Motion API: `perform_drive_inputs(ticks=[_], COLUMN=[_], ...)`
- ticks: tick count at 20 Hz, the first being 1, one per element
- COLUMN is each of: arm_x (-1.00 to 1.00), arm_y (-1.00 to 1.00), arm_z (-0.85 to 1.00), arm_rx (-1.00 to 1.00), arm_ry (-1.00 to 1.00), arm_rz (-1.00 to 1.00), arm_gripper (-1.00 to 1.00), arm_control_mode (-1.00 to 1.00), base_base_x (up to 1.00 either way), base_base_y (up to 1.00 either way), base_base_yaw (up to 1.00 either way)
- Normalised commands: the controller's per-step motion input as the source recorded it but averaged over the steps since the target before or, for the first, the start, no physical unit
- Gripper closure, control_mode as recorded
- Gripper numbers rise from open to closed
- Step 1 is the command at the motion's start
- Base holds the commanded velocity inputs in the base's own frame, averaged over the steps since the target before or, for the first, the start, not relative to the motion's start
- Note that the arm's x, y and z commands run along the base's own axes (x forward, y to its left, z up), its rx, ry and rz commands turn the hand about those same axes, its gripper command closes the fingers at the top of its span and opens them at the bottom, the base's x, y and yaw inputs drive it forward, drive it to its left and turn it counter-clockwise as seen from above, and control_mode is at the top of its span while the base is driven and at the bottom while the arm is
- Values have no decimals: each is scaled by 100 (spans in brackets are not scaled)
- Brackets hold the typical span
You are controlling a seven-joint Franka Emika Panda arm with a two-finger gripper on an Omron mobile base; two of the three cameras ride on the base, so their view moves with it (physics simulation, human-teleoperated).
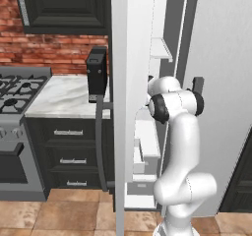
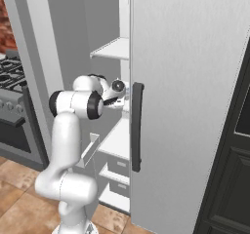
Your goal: The ice cube tray has been filled with water. Take the tray and place it in the freezer to make ice. Close the freezer door after placing the tray.
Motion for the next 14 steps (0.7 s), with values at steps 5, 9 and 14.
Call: perform_drive_inputs(ticks=[5, 9, 14], arm_x=[0, -30, -98], arm_y=[0, 0, -11], arm_z=[-16, -6, 0], arm_rx=[-1, 0, 0], arm_ry=[-3, -7, -8], arm_rz=[-4, -3, -1], arm_gripper=[-100, -100, -100], arm_control_mode=[-100, -100, -100], base_base_x=[0, 0, 0], base_base_y=[0, 0, 0], base_base_yaw=[0, 0, 0])
